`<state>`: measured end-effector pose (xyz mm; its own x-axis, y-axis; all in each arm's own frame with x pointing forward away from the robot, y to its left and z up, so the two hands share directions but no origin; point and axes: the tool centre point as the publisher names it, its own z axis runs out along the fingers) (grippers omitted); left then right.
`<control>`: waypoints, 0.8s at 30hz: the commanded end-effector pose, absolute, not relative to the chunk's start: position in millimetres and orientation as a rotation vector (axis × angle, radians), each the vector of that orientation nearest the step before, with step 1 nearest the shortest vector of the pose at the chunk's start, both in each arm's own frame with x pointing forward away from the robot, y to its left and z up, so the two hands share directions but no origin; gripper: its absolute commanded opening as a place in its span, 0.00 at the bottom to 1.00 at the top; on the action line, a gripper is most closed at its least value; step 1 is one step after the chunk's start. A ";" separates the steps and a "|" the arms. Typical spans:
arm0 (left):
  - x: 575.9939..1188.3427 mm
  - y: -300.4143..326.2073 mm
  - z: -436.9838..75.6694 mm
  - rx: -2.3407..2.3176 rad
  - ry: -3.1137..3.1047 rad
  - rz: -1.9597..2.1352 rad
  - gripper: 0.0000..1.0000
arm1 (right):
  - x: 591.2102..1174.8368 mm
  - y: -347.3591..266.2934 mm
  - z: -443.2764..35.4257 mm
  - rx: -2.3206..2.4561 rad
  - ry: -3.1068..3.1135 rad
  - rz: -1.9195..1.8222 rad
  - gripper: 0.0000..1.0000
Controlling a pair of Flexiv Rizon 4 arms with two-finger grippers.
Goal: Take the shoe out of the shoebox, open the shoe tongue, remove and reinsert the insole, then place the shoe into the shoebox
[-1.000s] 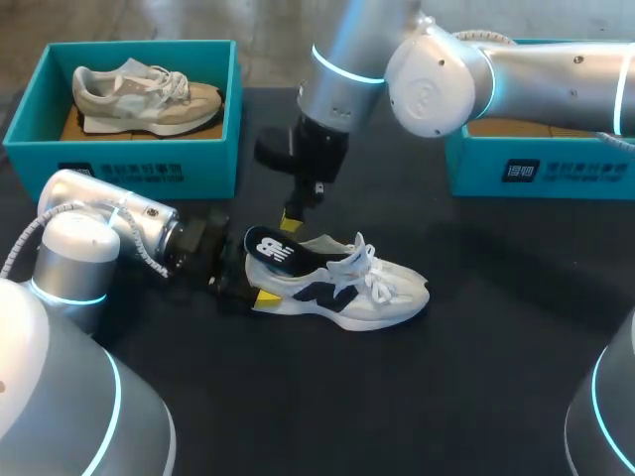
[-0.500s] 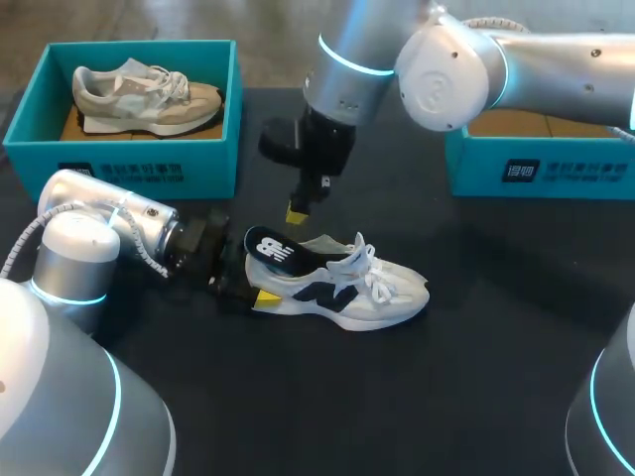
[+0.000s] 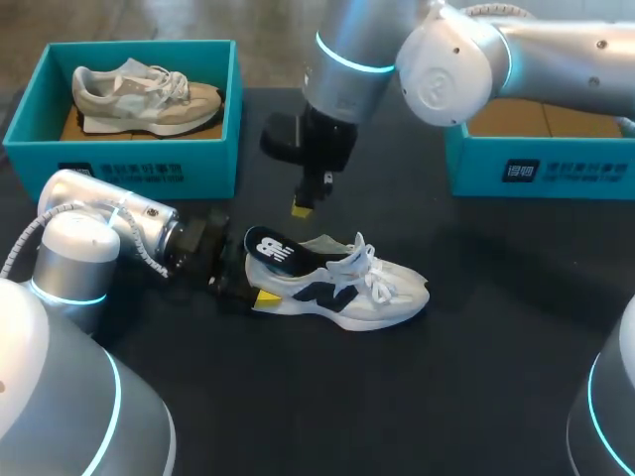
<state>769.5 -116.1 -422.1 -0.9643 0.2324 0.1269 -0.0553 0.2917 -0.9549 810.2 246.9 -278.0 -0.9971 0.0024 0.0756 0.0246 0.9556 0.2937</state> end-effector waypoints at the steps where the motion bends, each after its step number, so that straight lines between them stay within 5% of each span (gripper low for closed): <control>1: 770.3 -116.9 -422.2 -0.162 -2.320 1.728 0.00 | 807.3 242.4 -252.6 -0.024 -3.077 -0.418 0.00; 16: 770.3 -116.9 -422.2 -0.162 -2.320 1.728 0.00 | 808.4 230.6 -218.2 -0.013 -3.130 -0.405 0.00; 23: 770.3 -116.9 -422.2 -0.162 -2.320 1.728 0.00 | 807.0 234.5 -221.3 0.011 -3.109 -0.429 0.73; 24: 770.3 -116.9 -422.2 -0.162 -2.320 1.728 0.00 | 807.3 235.0 -222.9 0.014 -3.107 -0.430 0.72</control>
<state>769.6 -116.1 -422.2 -0.9643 0.2322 0.1269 -0.0554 0.2918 -0.9549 805.9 234.4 -218.5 -1.0000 -0.0066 0.0005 -0.0063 0.9638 0.2667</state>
